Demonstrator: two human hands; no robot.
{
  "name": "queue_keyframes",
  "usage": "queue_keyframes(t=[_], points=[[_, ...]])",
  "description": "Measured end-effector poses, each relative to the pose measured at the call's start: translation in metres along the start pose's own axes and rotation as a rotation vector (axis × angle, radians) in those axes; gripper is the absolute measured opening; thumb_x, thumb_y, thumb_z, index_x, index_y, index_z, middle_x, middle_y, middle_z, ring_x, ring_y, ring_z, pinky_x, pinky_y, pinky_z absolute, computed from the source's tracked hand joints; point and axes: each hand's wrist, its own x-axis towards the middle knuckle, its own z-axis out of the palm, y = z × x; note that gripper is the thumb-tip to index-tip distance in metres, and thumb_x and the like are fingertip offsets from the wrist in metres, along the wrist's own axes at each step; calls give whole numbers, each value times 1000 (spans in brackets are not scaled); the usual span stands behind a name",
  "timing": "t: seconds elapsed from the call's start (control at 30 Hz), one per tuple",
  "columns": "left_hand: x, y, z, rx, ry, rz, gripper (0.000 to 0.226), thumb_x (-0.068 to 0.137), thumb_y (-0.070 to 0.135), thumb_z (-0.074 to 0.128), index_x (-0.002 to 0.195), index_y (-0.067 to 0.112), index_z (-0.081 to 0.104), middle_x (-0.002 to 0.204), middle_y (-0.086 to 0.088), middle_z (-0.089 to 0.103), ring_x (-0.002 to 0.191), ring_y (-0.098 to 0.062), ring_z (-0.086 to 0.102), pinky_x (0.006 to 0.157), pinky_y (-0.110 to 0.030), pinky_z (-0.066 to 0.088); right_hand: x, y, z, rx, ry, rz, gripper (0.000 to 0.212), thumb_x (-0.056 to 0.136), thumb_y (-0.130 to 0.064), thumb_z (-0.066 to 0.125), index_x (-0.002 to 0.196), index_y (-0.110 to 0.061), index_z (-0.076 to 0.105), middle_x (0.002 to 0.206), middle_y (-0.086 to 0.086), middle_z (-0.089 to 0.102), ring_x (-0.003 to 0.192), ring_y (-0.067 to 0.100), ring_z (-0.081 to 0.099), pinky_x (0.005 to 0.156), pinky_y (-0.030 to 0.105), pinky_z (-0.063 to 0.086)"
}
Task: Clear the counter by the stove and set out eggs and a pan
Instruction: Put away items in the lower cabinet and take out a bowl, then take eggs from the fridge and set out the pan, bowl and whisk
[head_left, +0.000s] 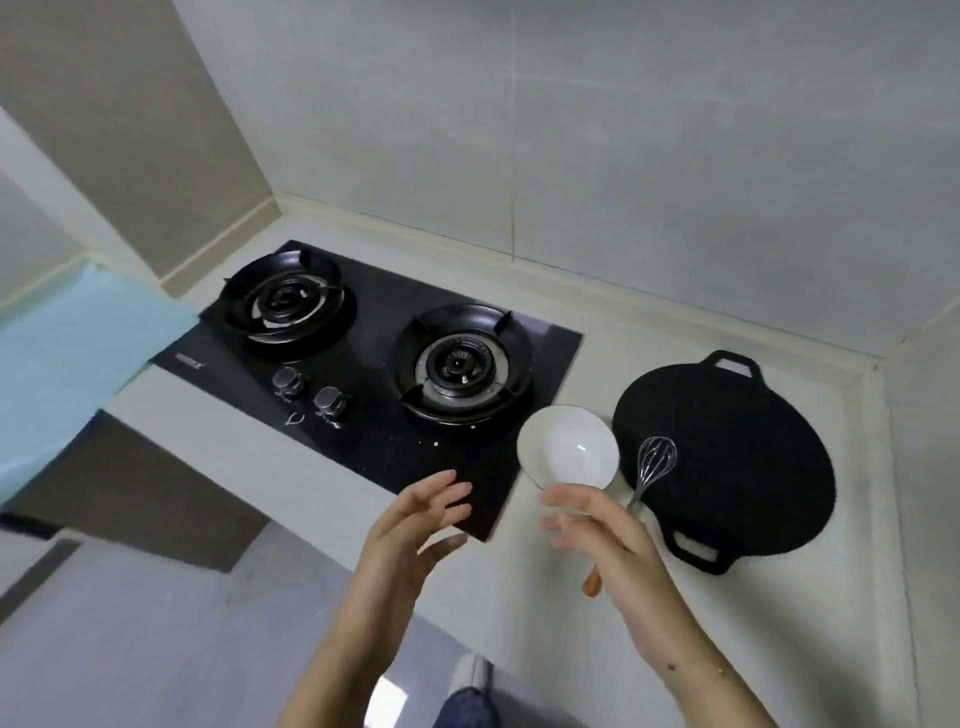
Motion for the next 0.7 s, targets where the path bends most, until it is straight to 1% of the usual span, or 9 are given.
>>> queue_keyframes(t=[0.07,0.17,0.2,0.27,0.37,0.47,0.57,0.63,0.7], points=[[-30,0,-7,-78,94,35,48,71,14,65,119,10,63,117,-5,70,113,-21,63,98,-40,47,-4,-7,9,22,-97,-7,23,88,-22,59,109,-17,68,109,-5,70,99,7,67,69,7,45],[-78,0,-23,-169,199,83,47,73,16,63,119,8,63,118,-7,69,113,-24,63,101,-42,45,-16,-12,34,89,-215,13,22,96,-11,50,110,-15,68,112,-1,71,104,17,66,88,28,49],[-95,2,-31,-191,242,108,47,74,14,62,120,8,62,118,-8,69,113,-24,63,100,-42,46,-21,-14,47,103,-257,17,24,96,-10,48,109,-14,68,112,1,71,105,19,66,91,33,50],[-125,3,-49,-233,324,158,47,75,17,57,120,7,62,119,-8,69,112,-25,64,97,-40,48,-33,-19,73,116,-346,28,24,95,-9,49,108,-13,68,111,4,71,105,22,66,92,37,50],[-176,7,-85,-272,454,239,49,73,22,55,120,7,61,116,-10,69,105,-25,66,91,-37,53,-56,-23,121,104,-510,21,19,90,-15,60,107,-14,69,111,6,70,105,23,66,91,36,50],[-235,5,-123,-313,576,323,48,73,23,55,119,8,62,115,-11,70,101,-25,67,87,-36,54,-91,-25,176,71,-690,18,29,81,-25,61,107,-14,69,111,6,70,104,23,66,92,36,50],[-290,1,-155,-332,659,405,43,73,20,57,115,9,63,113,-9,71,97,-22,69,79,-30,58,-127,-22,228,27,-830,-2,20,93,-16,58,108,-9,67,110,6,70,103,24,66,89,35,52],[-340,-5,-183,-310,738,460,43,69,13,66,112,11,64,110,-7,72,95,-19,70,74,-26,58,-160,-12,276,-1,-923,-4,20,95,-10,50,107,-7,66,108,6,71,101,25,67,84,33,53],[-396,-14,-212,-294,865,498,41,71,19,65,112,12,63,109,-4,72,95,-18,70,73,-25,57,-201,-1,324,-15,-1027,-2,20,96,-8,49,106,-8,66,106,5,72,99,26,68,81,32,53]])
